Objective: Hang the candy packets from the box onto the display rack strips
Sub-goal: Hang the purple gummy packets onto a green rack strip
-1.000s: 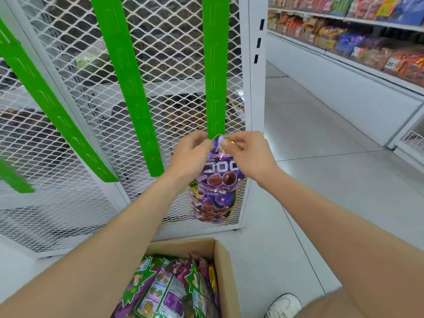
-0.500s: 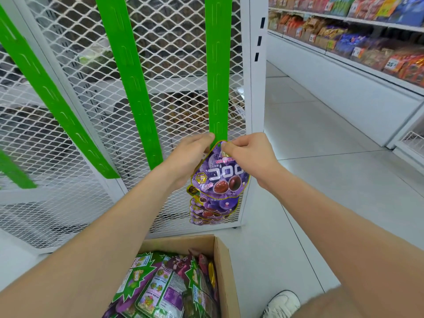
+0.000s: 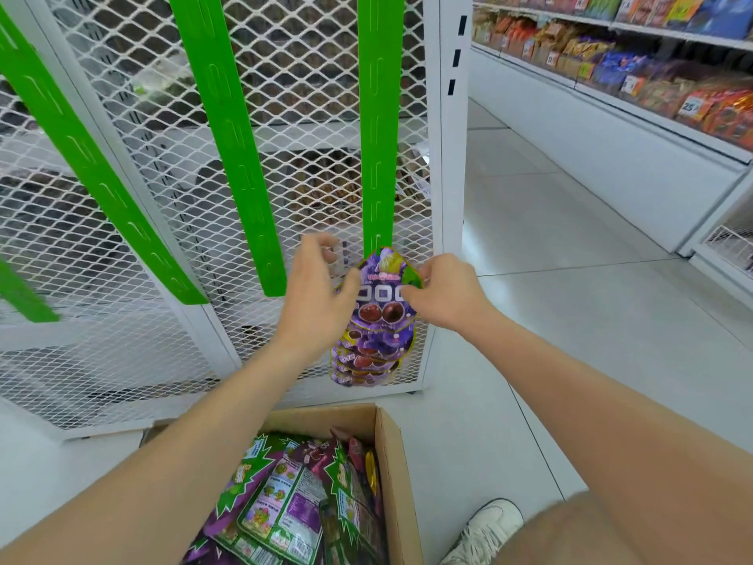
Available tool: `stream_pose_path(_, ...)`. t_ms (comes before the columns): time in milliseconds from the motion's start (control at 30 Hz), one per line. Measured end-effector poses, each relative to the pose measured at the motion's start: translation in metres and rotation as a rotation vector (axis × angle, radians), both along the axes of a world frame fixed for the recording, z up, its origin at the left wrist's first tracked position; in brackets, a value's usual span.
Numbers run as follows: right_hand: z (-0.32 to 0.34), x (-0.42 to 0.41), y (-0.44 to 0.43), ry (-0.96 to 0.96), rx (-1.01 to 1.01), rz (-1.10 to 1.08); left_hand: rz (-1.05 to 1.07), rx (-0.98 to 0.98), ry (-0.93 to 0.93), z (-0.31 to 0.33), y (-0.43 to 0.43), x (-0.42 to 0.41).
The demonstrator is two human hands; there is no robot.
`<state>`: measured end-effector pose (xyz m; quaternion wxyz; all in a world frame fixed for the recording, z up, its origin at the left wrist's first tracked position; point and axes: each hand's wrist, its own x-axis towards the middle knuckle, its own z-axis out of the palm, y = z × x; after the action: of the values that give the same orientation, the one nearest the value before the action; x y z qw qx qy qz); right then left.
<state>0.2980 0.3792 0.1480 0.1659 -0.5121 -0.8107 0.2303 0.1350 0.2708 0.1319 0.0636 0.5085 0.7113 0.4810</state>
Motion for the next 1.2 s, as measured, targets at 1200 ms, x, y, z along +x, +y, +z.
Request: stream_pose_path(1200,-0.079,0.011,-0.064,-0.420,-0.549,0.417,-0.076,-0.890,-0.327,-0.182,-0.054,0.022)
